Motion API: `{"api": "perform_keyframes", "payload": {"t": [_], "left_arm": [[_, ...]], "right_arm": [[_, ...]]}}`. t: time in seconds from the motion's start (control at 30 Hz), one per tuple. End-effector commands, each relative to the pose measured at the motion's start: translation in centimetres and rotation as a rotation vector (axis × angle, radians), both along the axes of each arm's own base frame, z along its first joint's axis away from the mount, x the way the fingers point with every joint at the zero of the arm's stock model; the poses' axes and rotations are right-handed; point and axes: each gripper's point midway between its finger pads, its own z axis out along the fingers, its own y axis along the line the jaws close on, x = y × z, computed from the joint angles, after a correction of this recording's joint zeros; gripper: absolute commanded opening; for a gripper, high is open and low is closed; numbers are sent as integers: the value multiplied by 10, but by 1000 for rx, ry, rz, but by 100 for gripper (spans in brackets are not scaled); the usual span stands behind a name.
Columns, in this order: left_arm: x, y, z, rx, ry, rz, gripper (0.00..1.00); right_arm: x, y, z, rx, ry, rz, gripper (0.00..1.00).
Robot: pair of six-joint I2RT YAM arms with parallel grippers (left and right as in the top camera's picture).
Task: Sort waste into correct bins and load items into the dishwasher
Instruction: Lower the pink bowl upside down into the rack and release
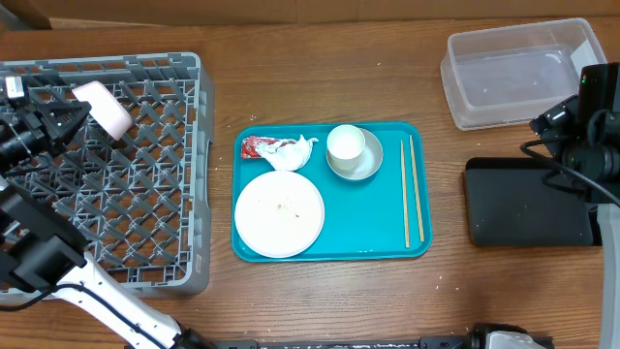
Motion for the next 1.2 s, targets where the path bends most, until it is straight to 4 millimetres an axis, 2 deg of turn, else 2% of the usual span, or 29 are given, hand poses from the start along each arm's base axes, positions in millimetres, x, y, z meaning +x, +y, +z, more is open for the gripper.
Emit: {"api": "perform_keyframes", "payload": {"t": [0.0,0.23,0.43,0.6,0.67,0.83,1.03,1.17], "left_arm": [[3,-11,-6,9,-59,-25,4],[7,-21,-12,-80,-82,-14,4],[7,-19,5,-183,-85,25,4],[5,-15,14,-166,-76,27,4],[4,-16,10,-139,-66,15,4],[-2,-17,-19,13,4,-44,4],[-6,-12,-28,24,66,-38,4],[-15,3,-40,34,172,-6,4]], "right_arm": [[1,-2,3,-2,-14,-11,99],[1,-2,3,-2,-14,-11,100],[1,-2,3,-2,-14,-11,100],[1,-2,3,-2,-14,-11,100],[1,-2,3,-2,-14,-11,100],[1,-2,3,-2,-14,-11,100],[1,-2,3,-2,-14,-11,100],[1,-2,3,-2,-14,-11,100]]}}
